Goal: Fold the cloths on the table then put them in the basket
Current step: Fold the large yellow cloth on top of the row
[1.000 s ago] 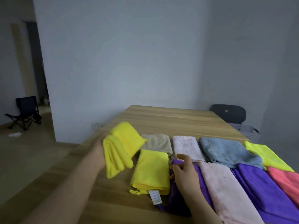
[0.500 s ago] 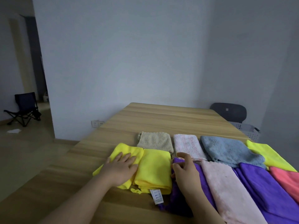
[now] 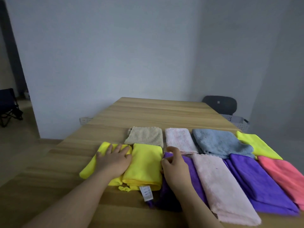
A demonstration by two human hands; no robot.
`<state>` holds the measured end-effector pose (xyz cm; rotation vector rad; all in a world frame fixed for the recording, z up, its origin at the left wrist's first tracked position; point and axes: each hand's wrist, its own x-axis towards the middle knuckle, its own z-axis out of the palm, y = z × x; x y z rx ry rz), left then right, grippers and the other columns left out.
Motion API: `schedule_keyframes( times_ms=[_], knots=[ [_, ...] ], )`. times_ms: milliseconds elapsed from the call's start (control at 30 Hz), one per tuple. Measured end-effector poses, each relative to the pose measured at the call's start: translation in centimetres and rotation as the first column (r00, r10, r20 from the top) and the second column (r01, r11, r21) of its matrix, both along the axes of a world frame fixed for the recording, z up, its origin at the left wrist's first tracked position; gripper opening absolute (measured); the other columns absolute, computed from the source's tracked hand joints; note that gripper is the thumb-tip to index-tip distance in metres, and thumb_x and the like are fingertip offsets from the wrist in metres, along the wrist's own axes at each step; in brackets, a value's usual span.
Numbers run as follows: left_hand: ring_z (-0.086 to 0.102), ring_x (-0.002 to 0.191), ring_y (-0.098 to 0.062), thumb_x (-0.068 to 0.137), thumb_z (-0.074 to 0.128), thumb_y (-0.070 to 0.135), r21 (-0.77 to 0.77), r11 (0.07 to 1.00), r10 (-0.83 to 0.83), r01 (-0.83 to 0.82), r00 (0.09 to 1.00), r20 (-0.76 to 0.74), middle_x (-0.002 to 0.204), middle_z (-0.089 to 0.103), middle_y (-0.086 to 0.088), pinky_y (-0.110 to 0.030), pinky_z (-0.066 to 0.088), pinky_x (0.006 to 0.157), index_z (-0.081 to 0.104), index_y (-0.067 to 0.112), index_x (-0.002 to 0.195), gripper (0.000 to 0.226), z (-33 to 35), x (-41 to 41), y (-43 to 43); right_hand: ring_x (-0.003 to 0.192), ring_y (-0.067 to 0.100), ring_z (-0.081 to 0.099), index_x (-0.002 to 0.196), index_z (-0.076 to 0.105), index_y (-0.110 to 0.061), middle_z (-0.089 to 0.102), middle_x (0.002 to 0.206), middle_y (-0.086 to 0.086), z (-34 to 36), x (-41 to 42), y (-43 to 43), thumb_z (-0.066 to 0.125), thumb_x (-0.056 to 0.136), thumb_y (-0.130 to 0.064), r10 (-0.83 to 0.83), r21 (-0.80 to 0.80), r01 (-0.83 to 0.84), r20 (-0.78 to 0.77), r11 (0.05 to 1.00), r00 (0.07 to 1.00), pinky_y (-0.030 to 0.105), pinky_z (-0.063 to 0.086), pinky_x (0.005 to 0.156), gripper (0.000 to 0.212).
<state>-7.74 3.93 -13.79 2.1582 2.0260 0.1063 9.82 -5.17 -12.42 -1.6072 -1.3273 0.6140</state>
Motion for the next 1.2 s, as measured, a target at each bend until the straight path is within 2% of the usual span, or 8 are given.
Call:
schedule_keyframes(
  times_ms=[133, 300, 400, 500, 767, 967, 1100, 1200],
  knots=[
    [0.006, 0.145, -0.012, 0.099, 0.022, 0.032, 0.214, 0.976, -0.057, 0.024, 0.987, 0.151, 0.156, 0.017, 0.012, -0.052, 0.006, 0.115, 0.023, 0.038, 0.145, 0.046, 1.0, -0.1, -2.0, 0.096, 0.014, 0.058, 0.118, 0.052, -0.027, 0.062, 0.102, -0.009, 0.6, -0.3, -1.6, 0.048, 0.09, -0.014, -0.039, 0.184, 0.018, 0.115, 0.983, 0.993, 0.027, 0.042, 0.075, 0.031],
    [0.021, 0.143, -0.016, 0.095, 0.034, 0.032, 0.639, 0.769, -0.255, 0.008, 0.921, 0.295, 0.145, 0.041, 0.005, -0.044, 0.018, 0.113, 0.047, 0.029, 0.135, 0.042, 0.8, 1.2, -9.9, 0.107, 0.023, 0.051, 0.12, 0.059, -0.018, 0.061, 0.117, 0.0, 0.9, 1.4, -7.1, 0.055, 0.087, -0.013, -0.253, 0.338, 0.115, 0.4, 0.934, 0.881, 0.034, 0.037, 0.087, 0.033],
    [0.001, 0.145, -0.012, 0.096, 0.028, 0.048, 0.36, 0.904, -0.306, 0.231, 0.937, 0.166, 0.157, 0.007, 0.013, -0.041, 0.01, 0.114, 0.021, 0.044, 0.144, 0.048, -1.1, 2.2, -15.1, 0.114, 0.024, 0.047, 0.122, 0.057, -0.021, 0.055, 0.127, -0.001, -0.1, 3.3, -12.4, 0.054, 0.088, -0.017, -0.301, 0.241, 0.2, 0.524, 0.95, 0.797, 0.034, 0.031, 0.091, 0.034],
    [-0.002, 0.145, -0.013, 0.095, 0.021, 0.056, 0.108, 0.942, -0.319, 0.316, 0.948, 0.012, 0.158, -0.001, 0.014, -0.047, 0.004, 0.114, 0.01, 0.046, 0.145, 0.052, -1.4, 2.8, -17.4, 0.121, 0.022, 0.042, 0.127, 0.051, -0.028, 0.046, 0.137, -0.005, -0.9, 5.3, -16.8, 0.052, 0.088, -0.026, -0.31, 0.148, 0.282, 0.63, 0.948, 0.712, 0.032, 0.031, 0.093, 0.039],
    [0.004, 0.144, -0.012, 0.091, 0.019, 0.063, 0.114, 0.959, -0.26, 0.26, 0.965, -0.015, 0.156, 0.005, 0.017, -0.047, 0.006, 0.115, 0.01, 0.049, 0.143, 0.055, -1.1, 3.4, -19.2, 0.124, 0.014, 0.037, 0.119, 0.044, -0.036, 0.043, 0.129, -0.014, -2.0, 6.8, -20.2, 0.035, 0.091, -0.046, -0.139, -0.059, 0.286, 0.77, 0.956, 0.623, 0.036, 0.027, 0.098, 0.03],
    [0.004, 0.142, -0.007, 0.088, 0.016, 0.065, 0.177, 0.959, -0.224, 0.222, 0.975, -0.009, 0.153, 0.006, 0.023, -0.045, 0.005, 0.114, 0.005, 0.051, 0.142, 0.057, -2.2, 3.2, -19.5, 0.14, 0.007, 0.017, 0.136, 0.03, -0.045, 0.022, 0.149, -0.021, -2.8, 6.6, -19.3, 0.029, 0.089, -0.06, -0.006, -0.215, 0.315, 0.817, 0.925, 0.576, 0.047, 0.021, 0.106, 0.05],
    [0.003, 0.143, -0.01, 0.083, 0.004, 0.067, 0.116, 0.969, -0.221, 0.219, 0.975, 0.004, 0.155, 0.007, 0.019, -0.046, 0.003, 0.114, 0.006, 0.049, 0.143, 0.063, -1.3, 3.4, -19.7, 0.115, 0.028, 0.059, 0.111, 0.069, -0.022, 0.063, 0.123, 0.004, -0.7, 5.9, -19.1, 0.037, 0.079, -0.049, -0.016, -0.224, 0.313, 0.791, 0.923, 0.611, 0.063, 0.04, 0.087, 0.053],
    [0.002, 0.145, -0.013, 0.082, 0.004, 0.066, 0.003, 0.977, -0.215, 0.215, 0.977, -0.011, 0.157, 0.006, 0.015, -0.048, -0.003, 0.113, 0.004, 0.047, 0.145, 0.066, -0.9, 3.5, -19.9, 0.108, 0.033, 0.062, 0.105, 0.072, -0.015, 0.066, 0.116, 0.01, 0.2, 5.3, -19.7, 0.036, 0.075, -0.046, 0.046, -0.306, 0.312, 0.776, 0.899, 0.629, 0.067, 0.041, 0.082, 0.056]
  ],
)
